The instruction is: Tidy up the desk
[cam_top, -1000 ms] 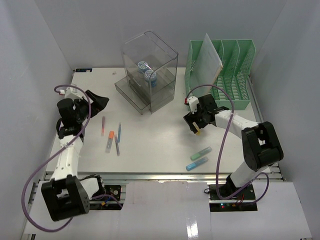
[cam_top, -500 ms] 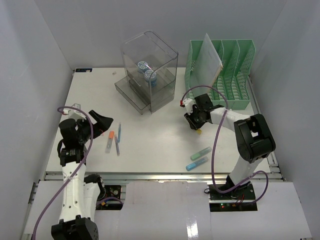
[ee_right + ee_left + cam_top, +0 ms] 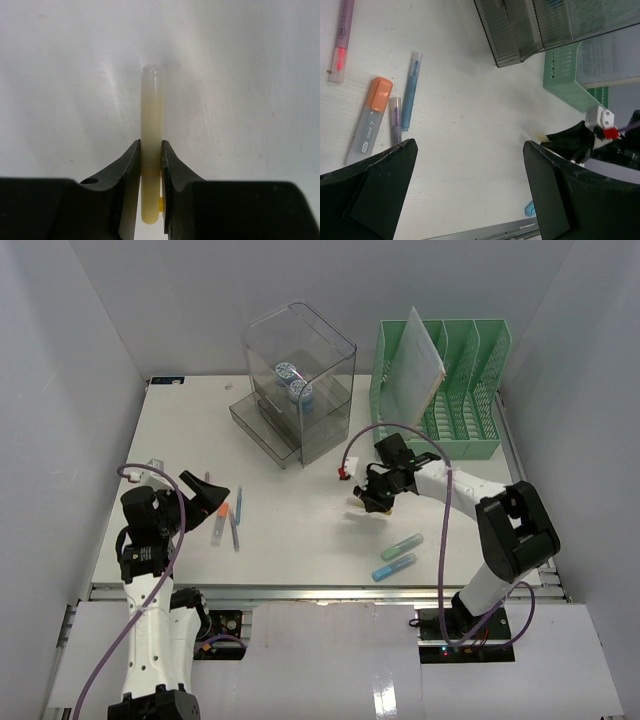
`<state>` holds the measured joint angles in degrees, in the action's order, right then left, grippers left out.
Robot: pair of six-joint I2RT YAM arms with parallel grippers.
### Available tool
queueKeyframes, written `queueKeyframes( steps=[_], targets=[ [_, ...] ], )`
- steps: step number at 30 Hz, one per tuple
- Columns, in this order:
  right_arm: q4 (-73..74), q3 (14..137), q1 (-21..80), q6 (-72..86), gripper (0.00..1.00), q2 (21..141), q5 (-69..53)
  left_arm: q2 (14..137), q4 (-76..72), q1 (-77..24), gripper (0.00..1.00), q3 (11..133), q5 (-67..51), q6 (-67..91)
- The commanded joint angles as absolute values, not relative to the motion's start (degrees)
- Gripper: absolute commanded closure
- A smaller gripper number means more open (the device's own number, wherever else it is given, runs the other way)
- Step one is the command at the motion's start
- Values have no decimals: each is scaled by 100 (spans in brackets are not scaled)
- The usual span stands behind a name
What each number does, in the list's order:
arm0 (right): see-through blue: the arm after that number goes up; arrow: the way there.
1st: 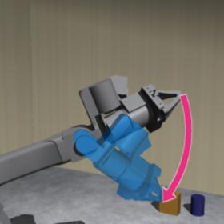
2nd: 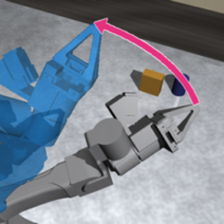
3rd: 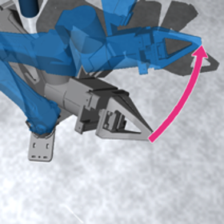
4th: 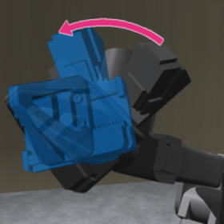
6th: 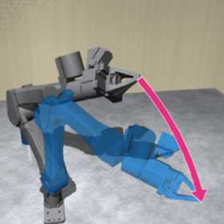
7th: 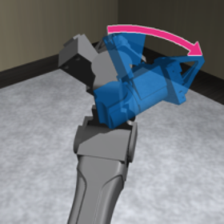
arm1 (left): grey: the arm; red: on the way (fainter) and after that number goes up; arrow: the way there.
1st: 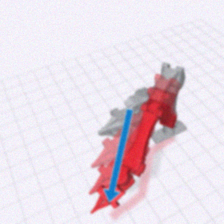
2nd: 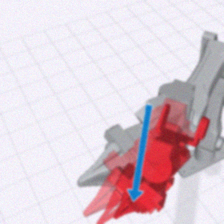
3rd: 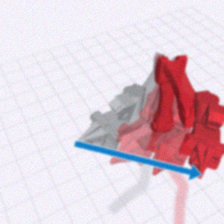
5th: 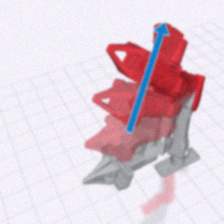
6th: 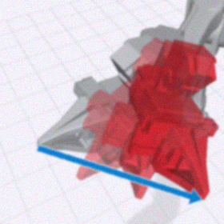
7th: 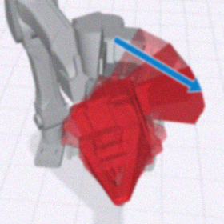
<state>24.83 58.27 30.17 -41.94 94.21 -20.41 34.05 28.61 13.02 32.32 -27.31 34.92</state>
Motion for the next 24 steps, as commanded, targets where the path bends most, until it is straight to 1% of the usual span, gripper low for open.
queueKeyframes(
  steps=[1, 4, 5, 6, 8, 9, 12, 15, 17, 21, 23, 24],
  targets=[
    [2910, 6446, 4248, -4989, 92, 8769, -2351, 3401, 3097, 1327, 2, 3202, -2616, 3603],
    [2805, 7775, 4854, -4375, 92, 9247, -2075, 3522, 3214, 1327, 2, 3256, -2445, 3593],
    [2790, 8415, 4948, -4163, 92, 9593, -1929, 3618, 3254, 1327, 2, 3288, -2365, 3569],
    [2806, 8694, 5038, -3915, 92, 9898, -1856, 3697, 3265, 1327, 2, 3294, -2275, 3568],
    [2699, 9894, 5106, -3423, 92, 10454, -1776, 3874, 3243, 1327, 2, 3287, -2093, 3612],
    [2541, 10244, 5106, -3175, 92, 10719, -1634, 4012, 3216, 1322, 2, 3293, -2065, 3607],
    [2048, 11089, 5119, -2564, 92, 11566, -946, 4480, 3183, 1318, 2, 3356, -2050, 3508],
    [1749, 12143, 5149, -2241, 92, 12371, 77, 4734, 3183, 1318, 2, 3409, -2044, 3360],
    [1553, 12403, 5171, -2127, 91, 12625, 435, 4845, 3190, 1318, 2, 3451, -2027, 3224],
    [561, 12088, 5238, -2349, 88, 12752, 1185, 5092, 3199, 1310, 2, 3499, -2048, 3066],
    [287, 12045, 5246, -2441, 87, 12891, 1418, 5179, 3199, 1310, 2, 3516, -2063, 3042],
    [232, 12105, 5247, -2489, 84, 12985, 1523, 5236, 3204, 1310, 2, 3529, -2079, 3032]
  ],
)
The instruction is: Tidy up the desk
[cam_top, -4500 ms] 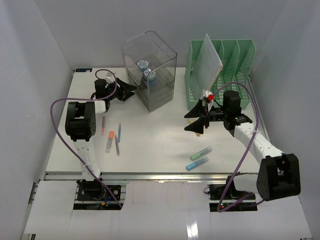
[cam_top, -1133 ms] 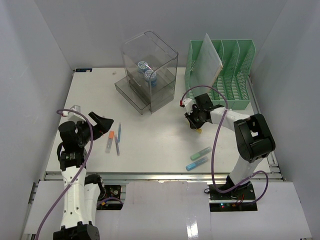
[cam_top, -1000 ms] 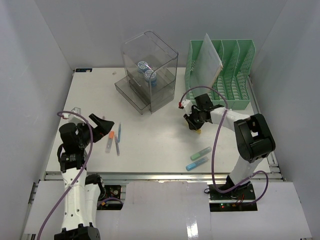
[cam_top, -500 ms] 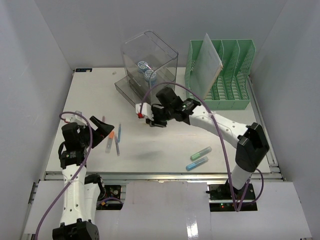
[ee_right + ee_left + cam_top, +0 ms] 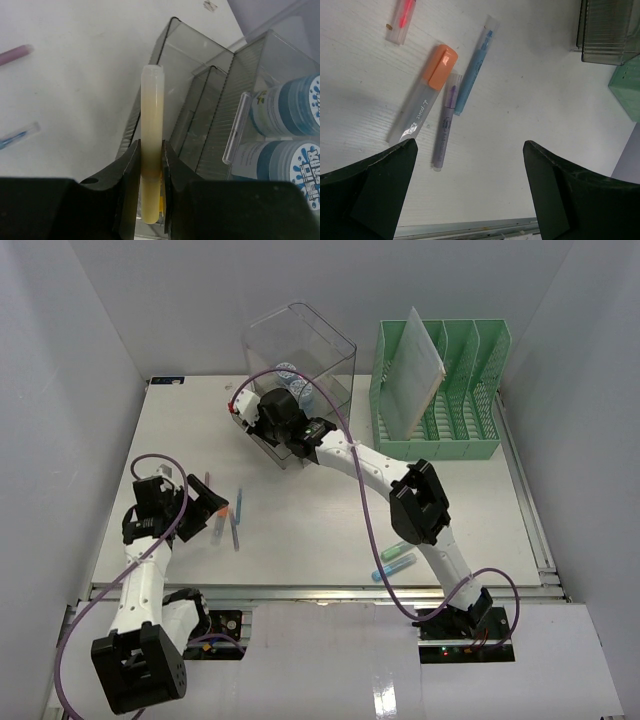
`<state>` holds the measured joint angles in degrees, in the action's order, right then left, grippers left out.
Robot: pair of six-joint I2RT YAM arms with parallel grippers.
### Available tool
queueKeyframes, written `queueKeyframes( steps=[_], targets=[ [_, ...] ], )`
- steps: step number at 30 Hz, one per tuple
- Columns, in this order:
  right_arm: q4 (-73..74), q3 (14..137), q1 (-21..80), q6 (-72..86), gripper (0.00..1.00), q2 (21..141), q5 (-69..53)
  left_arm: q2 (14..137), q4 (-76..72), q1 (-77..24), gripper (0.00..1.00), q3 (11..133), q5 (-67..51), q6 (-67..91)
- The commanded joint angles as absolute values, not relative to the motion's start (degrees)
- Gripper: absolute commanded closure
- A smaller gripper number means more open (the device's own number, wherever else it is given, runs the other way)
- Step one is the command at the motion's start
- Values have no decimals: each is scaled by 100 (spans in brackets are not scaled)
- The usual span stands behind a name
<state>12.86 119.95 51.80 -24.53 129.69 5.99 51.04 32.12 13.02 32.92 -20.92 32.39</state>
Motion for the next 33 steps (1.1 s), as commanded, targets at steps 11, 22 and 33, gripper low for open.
queueKeyframes(
  steps=[11, 22, 33],
  targets=[
    [851, 11915, 5310, -2525, 11, 12622, 660, 5926, 3241, 1291, 4, 3576, -2184, 2995],
    [2193, 8556, 4976, -3163, 2, 9312, -3975, 7146, 3497, 925, 14, 4216, -1581, 2892],
    [2214, 6216, 3120, -3154, 1, 7426, -6109, 8209, 4197, 407, 27, 5119, -146, 2437]
  ],
)
